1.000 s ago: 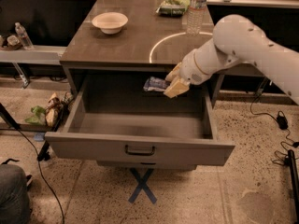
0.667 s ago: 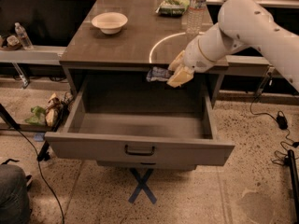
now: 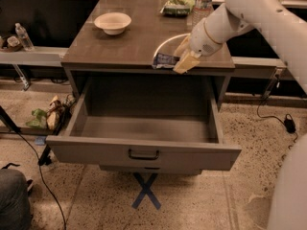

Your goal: Pick rxbar blueberry from top drawer and place on counter

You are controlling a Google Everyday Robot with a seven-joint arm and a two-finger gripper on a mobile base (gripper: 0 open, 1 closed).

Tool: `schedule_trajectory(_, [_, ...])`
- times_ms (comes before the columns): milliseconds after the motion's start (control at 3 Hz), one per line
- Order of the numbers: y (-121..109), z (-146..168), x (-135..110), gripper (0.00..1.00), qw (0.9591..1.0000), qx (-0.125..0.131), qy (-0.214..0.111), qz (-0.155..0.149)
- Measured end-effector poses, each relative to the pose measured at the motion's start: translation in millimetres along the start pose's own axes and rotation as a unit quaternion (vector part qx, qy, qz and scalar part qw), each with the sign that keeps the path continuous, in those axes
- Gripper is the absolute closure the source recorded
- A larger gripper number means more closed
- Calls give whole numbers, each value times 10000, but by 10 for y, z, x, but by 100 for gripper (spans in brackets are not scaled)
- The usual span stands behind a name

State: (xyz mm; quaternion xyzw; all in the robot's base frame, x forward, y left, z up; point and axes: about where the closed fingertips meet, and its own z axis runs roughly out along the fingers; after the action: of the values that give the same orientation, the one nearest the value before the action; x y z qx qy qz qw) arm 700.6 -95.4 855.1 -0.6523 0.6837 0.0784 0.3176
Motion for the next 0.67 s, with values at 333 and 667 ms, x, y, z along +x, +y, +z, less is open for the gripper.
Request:
schedule_trajectory(333, [-316, 135, -88, 100, 9998, 64, -107, -123])
schedule_trajectory(667, [-642, 254, -151, 97, 9996, 128, -182, -184])
